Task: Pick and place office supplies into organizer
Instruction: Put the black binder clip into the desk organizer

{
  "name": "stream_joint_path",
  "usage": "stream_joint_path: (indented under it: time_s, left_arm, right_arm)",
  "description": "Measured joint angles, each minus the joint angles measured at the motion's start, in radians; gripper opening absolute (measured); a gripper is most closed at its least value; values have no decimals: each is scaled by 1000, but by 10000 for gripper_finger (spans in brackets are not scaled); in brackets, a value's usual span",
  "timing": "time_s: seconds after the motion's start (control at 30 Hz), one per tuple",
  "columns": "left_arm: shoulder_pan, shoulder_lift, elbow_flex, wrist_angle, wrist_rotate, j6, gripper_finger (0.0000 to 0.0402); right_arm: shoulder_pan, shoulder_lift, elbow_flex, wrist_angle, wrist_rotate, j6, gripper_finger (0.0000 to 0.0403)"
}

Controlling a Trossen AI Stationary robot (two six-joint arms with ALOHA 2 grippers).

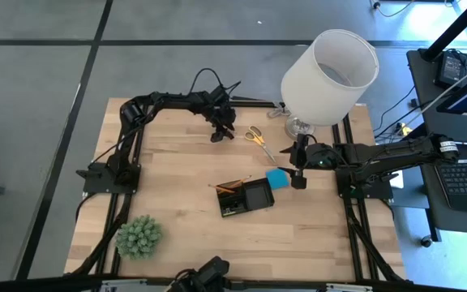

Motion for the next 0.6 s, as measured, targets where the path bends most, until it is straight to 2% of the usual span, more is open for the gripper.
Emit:
stream_joint_path:
  time_s: [0.6]
  left_arm:
    - [1,-2,0,38,-42,7,42]
  right_arm:
    - [0,0,0,-15,0,0,281]
